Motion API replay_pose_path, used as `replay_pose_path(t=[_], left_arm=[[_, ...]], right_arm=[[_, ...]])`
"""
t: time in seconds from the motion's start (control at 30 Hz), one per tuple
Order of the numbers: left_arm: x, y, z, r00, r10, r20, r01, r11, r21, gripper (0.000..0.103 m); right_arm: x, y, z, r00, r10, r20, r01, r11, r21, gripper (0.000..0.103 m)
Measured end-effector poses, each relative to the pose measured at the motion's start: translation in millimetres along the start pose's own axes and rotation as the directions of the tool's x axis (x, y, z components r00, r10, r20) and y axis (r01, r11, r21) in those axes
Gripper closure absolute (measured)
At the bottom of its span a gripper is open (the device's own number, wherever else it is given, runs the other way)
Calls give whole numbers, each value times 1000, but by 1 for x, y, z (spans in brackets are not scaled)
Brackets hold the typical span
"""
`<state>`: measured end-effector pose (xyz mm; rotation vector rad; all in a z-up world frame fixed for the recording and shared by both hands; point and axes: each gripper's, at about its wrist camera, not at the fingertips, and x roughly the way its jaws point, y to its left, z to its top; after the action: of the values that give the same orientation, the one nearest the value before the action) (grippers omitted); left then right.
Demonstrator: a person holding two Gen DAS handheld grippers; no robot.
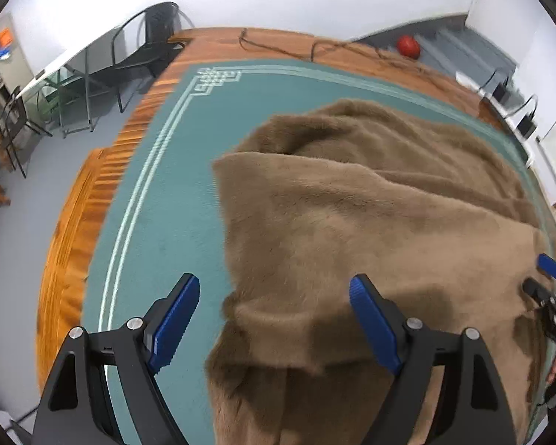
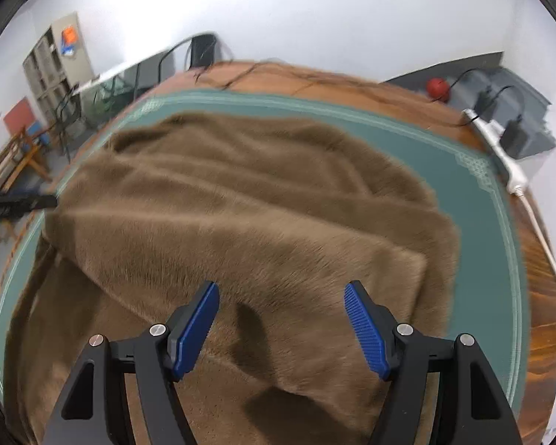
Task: Fold clothes
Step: 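Press and smooth the folded fleece flat with both grippers open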
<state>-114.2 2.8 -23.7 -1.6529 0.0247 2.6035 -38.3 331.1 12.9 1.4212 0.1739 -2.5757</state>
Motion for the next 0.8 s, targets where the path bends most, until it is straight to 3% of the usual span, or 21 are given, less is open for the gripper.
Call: replay_pose_path(t=[0.1,0.17,0.27,0.4,0.47,0.63,0.8], left_arm=[[26,0,8,997,52,-50,-52,999,10,17],[37,4,9,996,45,-73,-44,999,6,15],[45,7,9,997,51,-62,-51,999,10,7],[43,6,10,996,50,-73,-50,999,-7,7],[35,4,12,996,60,-59,-60,998,-2,7],[10,-13,12,1000,-8,1,8,999,36,7],[22,-23,21,1000,-16,-6,16,997,74,7]], right_arm=[[17,0,-10,997,-6,-81,6,1000,-4,31],[22,-2,-18,995,9,-98,-10,1000,-12,29],[21,0,-25,997,10,-79,-12,999,-36,29],[22,0,-29,998,15,-54,-17,999,-37,27],[23,-1,-23,996,15,-84,-17,1000,-25,27],[7,-2,-4,1000,-13,-19,14,999,35,27],[25,-8,7,999,-21,-41,23,998,54,27]])
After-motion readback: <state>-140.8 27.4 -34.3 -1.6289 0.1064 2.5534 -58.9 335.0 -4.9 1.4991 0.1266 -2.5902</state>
